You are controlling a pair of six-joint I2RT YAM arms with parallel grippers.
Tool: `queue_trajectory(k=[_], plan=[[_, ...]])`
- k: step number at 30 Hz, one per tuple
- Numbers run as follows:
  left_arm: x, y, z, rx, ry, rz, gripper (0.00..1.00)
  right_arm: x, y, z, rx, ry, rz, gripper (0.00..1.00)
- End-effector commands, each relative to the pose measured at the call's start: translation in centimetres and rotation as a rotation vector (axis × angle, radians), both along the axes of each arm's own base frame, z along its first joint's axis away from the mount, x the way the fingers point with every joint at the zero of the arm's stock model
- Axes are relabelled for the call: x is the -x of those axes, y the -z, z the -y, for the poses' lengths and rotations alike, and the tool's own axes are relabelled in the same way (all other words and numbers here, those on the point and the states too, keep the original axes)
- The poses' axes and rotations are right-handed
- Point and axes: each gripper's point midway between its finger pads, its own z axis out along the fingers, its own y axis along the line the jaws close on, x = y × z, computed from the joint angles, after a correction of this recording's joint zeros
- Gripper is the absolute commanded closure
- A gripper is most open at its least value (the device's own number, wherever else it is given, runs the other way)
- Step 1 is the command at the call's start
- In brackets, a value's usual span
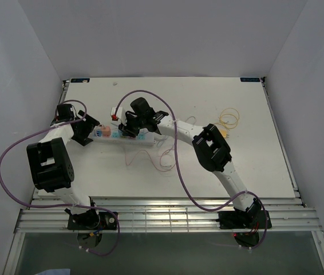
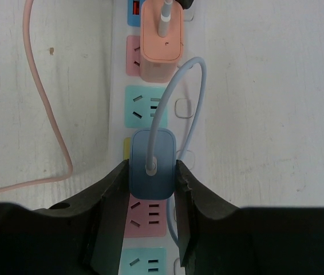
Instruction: Insert the plug
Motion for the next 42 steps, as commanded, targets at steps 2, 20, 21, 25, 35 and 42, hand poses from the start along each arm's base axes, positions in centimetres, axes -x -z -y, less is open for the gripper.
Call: queue_trajectory(k=[2,20,21,25,35,42], plan=[[-1.0,-2.1,0.5,0.006,0.032,0.046,0.07,1.5,4.8,3.5,0.172,0.091,-0.158,0.62],[-1.9,-7.5,0.0,-0.033,0.016,0.130,0.02,1.6,-10.6,1.9,-0.108,0.081,-0.031,0.10],[-1.6,-7.9,-0.2,-0.041,0.010,0.127,0.02,1.9,-11.7,2.5,-0.124,0.092,-0.028,0.10],[-1.0,-11.4,-0.8,-0.095,-0.016,0.179,0.02,2.1,-15.2,4.2,-0.185,0.197,-0.020,0.10],[2.0,-18.3,-1.6,-0.213,-0.036,0.276,0.02,1.4,-19.0,12.5,-0.256,0.559,-0.035,0.10],[3.5,-20.2,0.6,-0.217,0.062,0.351,0.02,2.0,-18.8,19.5,-0.365,0.682,-0.128,0.10]])
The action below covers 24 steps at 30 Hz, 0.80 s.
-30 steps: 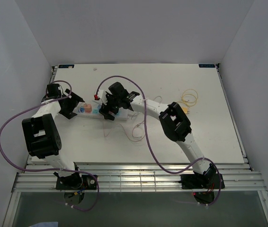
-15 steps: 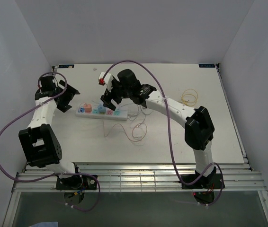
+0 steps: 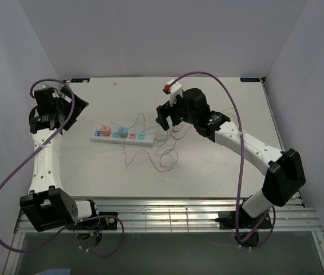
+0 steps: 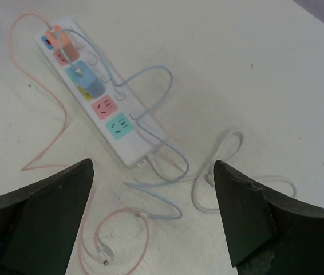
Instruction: Insert the plug
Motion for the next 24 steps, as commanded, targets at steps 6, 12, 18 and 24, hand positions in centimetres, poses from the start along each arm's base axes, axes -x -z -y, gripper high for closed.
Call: queue_trajectory(k=[6,12,18,24], plan=[[-0.2,1.4,8.8,-0.192,0.254,-0.006,0.02,0.6,-0.4,6.0,-0.102,0.169,0.028,0.10],[-1.3,5.1,13.2,-0.341,0.336,-0.040,0.12,1.2,2.3,9.0,-0.060,0.238,0.016,0.10],[-2.2,8.0,15.1,-0.438,0.396,-0.108,0.18,1.4,4.4,10.3,-0.029,0.267,-0.014,0.10],[-2.1,10.6,14.9,-0.543,0.383,-0.208,0.24,1.1,5.7,11.1,-0.009,0.290,-0.036,0.10]])
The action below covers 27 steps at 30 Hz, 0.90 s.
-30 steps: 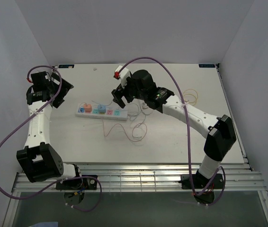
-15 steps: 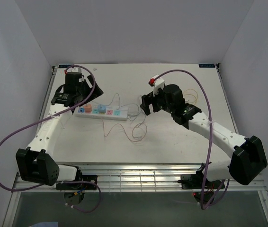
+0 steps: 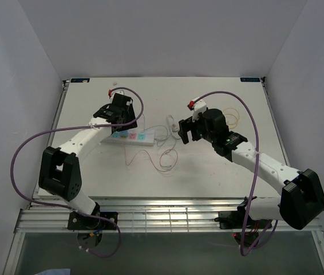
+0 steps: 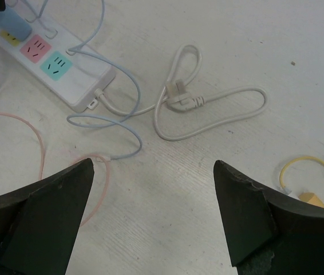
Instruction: Insert the plug
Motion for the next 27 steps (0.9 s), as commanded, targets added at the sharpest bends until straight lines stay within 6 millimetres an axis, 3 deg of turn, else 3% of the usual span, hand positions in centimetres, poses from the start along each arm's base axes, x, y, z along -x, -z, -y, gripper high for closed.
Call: queue_trajectory(k=[1,15,22,27], plan=[[-0.8,-0.9,-1.1,-0.095,-0.047,0.028,0.24,-0.8,-1.0,0.2,-0.030,0.026,0.036,0.10],[-1.8,2.0,-1.5,-0.210,-0.006,-0.041,0.24,-1.2,0.1,1.0,-0.021,0.041,0.008,0.10],[-1.8,3.2,-1.5,-0.218,0.000,-0.066,0.33,-1.3,0.4,1.2,-0.021,0.047,0.001,0.10],[-2.0,3.1,-1.5,-0.217,-0.004,-0.059,0.47,-1.3,0.5,1.1,-0.024,0.046,-0.003,0.10]])
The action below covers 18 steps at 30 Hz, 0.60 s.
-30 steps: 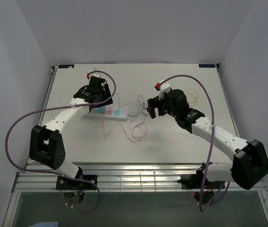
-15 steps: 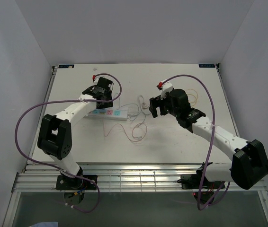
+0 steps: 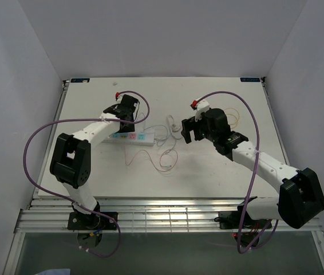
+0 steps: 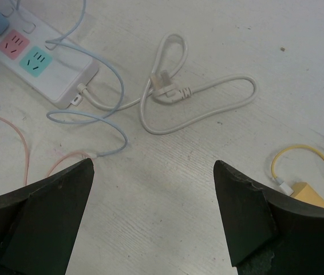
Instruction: Insert the plug
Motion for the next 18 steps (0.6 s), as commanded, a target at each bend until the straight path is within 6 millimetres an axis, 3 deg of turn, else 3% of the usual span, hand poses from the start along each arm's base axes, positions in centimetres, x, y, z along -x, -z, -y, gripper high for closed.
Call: queue_trajectory(k=[1,3,9,12,14,18], plan=[[-0.9,-1.6,0.3,0.006,0.000,0.054,0.49,-0.5,-0.7,-0.4,-0.037,0.001,0.019,0.10],[-0.8,-1.6,0.2,0.008,-0.006,0.055,0.59,-0.6,-0.6,-0.4,-0.035,0.003,0.018,0.10],[0.0,-0.5,-0.1,0.002,-0.001,0.042,0.71,-0.6,-0.3,-0.5,-0.031,-0.002,0.012,0.10],[0.5,0.6,-0.4,-0.013,-0.004,0.023,0.82,-0.6,-0.1,-0.6,-0.029,-0.009,0.006,0.10],[1.1,1.5,-0.7,-0.014,-0.014,0.007,0.99,-0.6,0.0,-0.7,-0.029,-0.013,0.003,0.10],[2.4,2.9,-1.3,-0.017,-0.021,-0.010,1.00,-0.7,0.0,-0.7,-0.025,-0.016,0.002,0.10]])
